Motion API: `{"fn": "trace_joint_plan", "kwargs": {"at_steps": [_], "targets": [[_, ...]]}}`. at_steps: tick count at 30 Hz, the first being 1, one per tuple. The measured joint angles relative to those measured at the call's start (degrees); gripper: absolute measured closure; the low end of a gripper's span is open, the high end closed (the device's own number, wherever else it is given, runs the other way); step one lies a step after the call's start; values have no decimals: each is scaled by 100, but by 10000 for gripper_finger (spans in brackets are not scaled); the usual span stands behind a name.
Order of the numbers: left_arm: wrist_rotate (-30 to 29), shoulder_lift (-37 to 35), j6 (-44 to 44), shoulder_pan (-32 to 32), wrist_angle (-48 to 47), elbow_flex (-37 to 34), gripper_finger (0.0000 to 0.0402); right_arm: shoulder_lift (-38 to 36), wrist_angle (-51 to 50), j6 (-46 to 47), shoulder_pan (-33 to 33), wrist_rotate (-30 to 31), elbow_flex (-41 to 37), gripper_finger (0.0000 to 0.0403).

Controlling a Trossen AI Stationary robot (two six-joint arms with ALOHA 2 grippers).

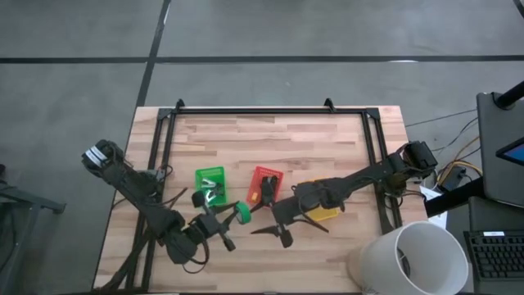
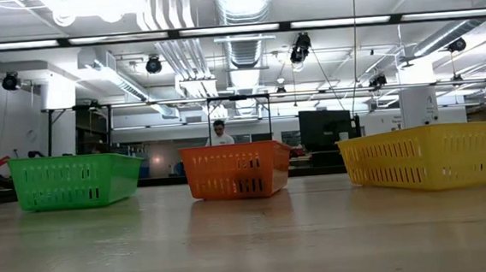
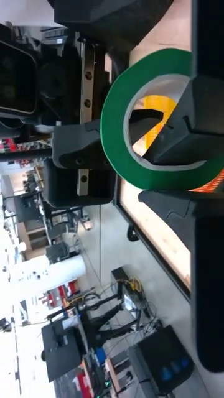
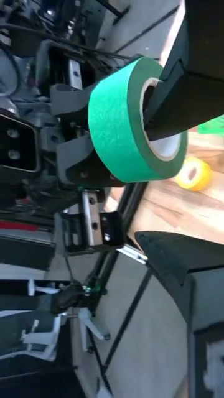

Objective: Pick and place Stapler, Stapler remover, tape
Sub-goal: Put the green tape into the yellow bin

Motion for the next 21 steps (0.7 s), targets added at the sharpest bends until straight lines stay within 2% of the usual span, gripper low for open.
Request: {"fn": "trace_joint_plan", "kwargs": {"at_steps": [10,12,21], "targets": [[-5,52,849,110,504,-6,344,0,142,272,-123,-48,0,195],[145,53,935,146,548,-7,344,0,144,357,-147,-71,0,207],[441,59,1163,197,539,-13,344,0,-13,391,-177,-84,-5,305]]}}
